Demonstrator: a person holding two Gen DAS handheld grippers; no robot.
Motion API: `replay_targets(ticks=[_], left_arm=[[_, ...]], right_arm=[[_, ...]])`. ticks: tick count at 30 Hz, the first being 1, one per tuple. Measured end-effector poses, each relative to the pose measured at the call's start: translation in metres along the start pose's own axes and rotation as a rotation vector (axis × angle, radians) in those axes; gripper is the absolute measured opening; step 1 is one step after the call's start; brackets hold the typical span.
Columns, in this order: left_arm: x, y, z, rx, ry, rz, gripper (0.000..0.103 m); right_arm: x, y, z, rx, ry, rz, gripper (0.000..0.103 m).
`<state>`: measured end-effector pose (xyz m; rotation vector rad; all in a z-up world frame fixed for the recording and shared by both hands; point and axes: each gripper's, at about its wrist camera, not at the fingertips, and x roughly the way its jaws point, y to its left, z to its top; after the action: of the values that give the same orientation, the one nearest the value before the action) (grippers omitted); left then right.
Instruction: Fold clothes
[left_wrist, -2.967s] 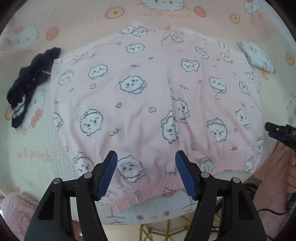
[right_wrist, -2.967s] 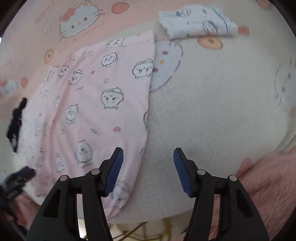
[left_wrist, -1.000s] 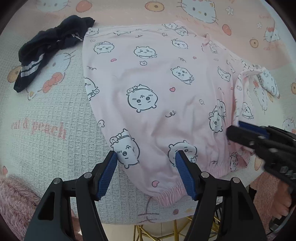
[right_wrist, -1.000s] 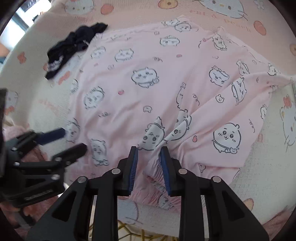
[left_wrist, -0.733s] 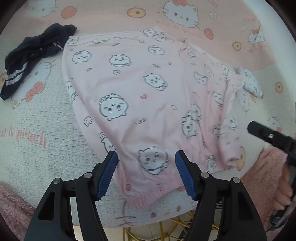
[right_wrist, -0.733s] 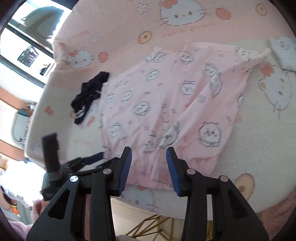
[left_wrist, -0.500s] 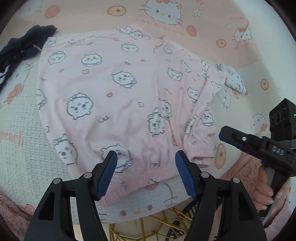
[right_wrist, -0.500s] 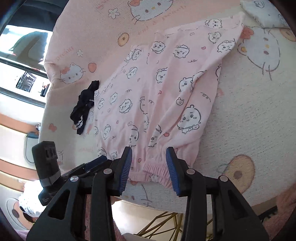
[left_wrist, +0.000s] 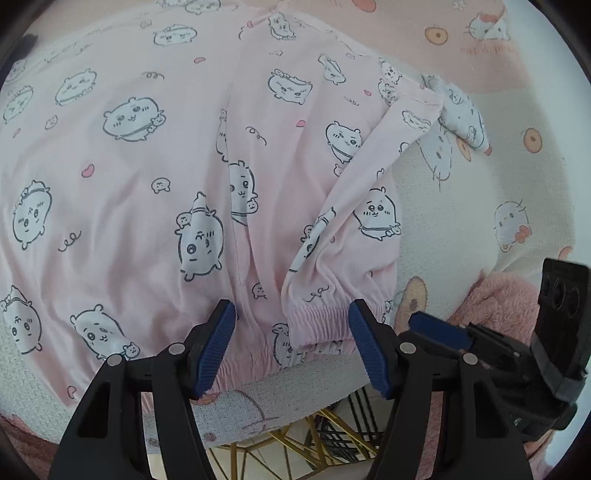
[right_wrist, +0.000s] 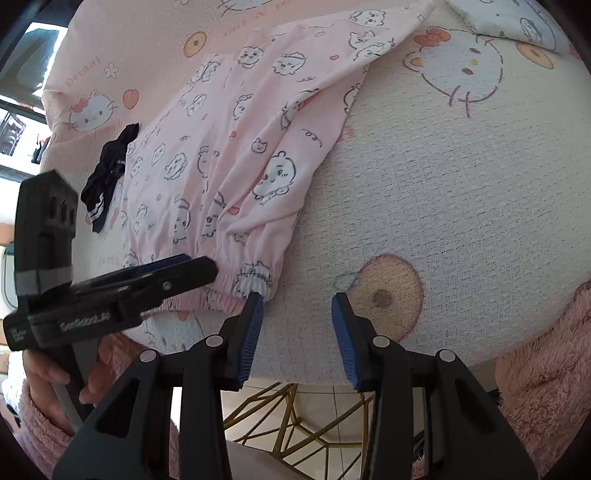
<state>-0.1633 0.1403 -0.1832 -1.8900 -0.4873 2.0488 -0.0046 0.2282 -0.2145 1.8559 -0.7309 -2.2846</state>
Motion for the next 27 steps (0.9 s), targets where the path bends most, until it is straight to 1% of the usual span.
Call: replay_targets(ticks=[1,2,3,5,7,12,14,17,18,19,20,21,22,23,25,27], left_arm=[[-0.001,0.000,0.000,-0.006,0.007,-0.020,0.049],[-0.001,0.000,0.000,-0.005,0.013,-0.029,0.036],[-0.002,-0.001,-0.001,-0.002,0.017,-0.027,0.032],[-0.002,-0.001,-0.003,0.003,0.026,-0.026,0.032],[-0.001,-0.001,-0.006,-0.009,0.034,-0.049,0.032],[0.012,-0.001,-0.006,-0.045,0.062,-0.033,0.034],[0.013,-0.005,-0.005,-0.033,0.058,-0.025,0.034],[0.015,-0.012,-0.005,0.011,0.076,-0.010,0.034],[0.013,-0.011,-0.004,0.004,0.069,-0.005,0.034],[0.010,-0.008,-0.003,-0.011,0.048,0.003,0.031],[0.007,-0.006,-0.002,-0.025,0.027,0.011,0.013],[0.001,-0.005,-0.002,-0.035,0.000,0.016,0.010],[-0.007,-0.004,-0.001,-0.042,-0.033,0.011,0.010],[-0.018,-0.003,-0.001,-0.049,-0.067,-0.005,0.010],[-0.040,-0.002,-0.001,-0.045,-0.130,-0.022,0.010],[-0.061,0.002,-0.003,-0.032,-0.179,-0.003,0.010]], right_arm=[[0.002,0.002,-0.002,-0.007,0.007,-0.001,0.040],[0.004,0.004,-0.003,-0.013,0.014,-0.003,0.040],[0.006,0.003,-0.004,-0.009,0.020,-0.003,0.040],[0.011,-0.002,-0.003,0.013,0.031,-0.003,0.040],[0.012,-0.006,-0.002,0.030,0.025,-0.019,0.040],[0.016,-0.008,-0.001,0.047,0.022,-0.029,0.040],[0.017,-0.008,-0.002,0.042,0.020,-0.036,0.040],[0.013,-0.012,0.000,0.052,-0.004,-0.039,0.040],[0.012,-0.014,0.000,0.059,-0.014,-0.038,0.040],[0.010,-0.016,0.001,0.067,-0.023,-0.038,0.040],[0.010,-0.017,0.002,0.077,-0.031,-0.038,0.040],[0.010,-0.017,0.003,0.076,-0.035,-0.036,0.040],[0.010,-0.017,0.004,0.069,-0.036,-0.031,0.036],[0.009,-0.014,0.004,0.055,-0.044,-0.026,0.029],[0.004,-0.006,0.005,0.018,-0.070,-0.012,0.028],[0.000,0.005,0.009,-0.012,-0.095,0.009,0.028]])
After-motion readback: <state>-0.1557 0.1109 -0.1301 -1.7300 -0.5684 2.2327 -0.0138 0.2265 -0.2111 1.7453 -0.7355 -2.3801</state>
